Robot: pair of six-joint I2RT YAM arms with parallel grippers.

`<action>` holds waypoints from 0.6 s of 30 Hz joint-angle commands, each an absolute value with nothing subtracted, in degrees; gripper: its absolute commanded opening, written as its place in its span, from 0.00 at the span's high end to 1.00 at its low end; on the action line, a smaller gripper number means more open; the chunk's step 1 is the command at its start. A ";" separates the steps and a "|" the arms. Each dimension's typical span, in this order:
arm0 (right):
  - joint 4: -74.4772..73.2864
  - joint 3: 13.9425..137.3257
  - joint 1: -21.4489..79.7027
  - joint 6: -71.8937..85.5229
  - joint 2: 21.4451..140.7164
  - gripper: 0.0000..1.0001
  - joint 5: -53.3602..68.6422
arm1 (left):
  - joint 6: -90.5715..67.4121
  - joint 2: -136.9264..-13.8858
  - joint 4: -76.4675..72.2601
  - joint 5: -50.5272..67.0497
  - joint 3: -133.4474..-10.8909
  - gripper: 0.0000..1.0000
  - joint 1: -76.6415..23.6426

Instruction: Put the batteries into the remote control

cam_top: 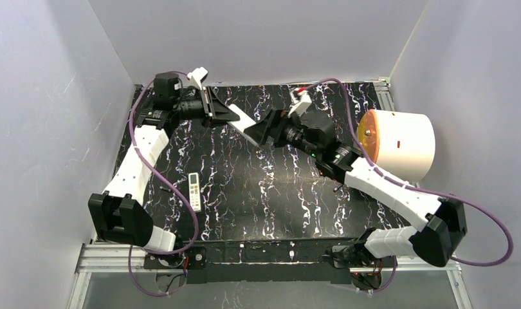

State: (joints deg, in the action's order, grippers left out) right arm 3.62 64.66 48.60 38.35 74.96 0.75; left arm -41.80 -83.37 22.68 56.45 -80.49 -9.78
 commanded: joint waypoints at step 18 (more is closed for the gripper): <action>40.95 53.14 42.94 72.69 75.56 0.43 10.82 | -61.86 -78.33 -3.78 67.66 -78.27 1.00 -5.82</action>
State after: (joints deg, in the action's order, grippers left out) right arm 33.54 54.33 44.34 69.76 76.12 8.47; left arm -59.70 -80.05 -1.76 63.81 -77.87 -6.46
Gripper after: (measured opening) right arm 0.583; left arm 0.194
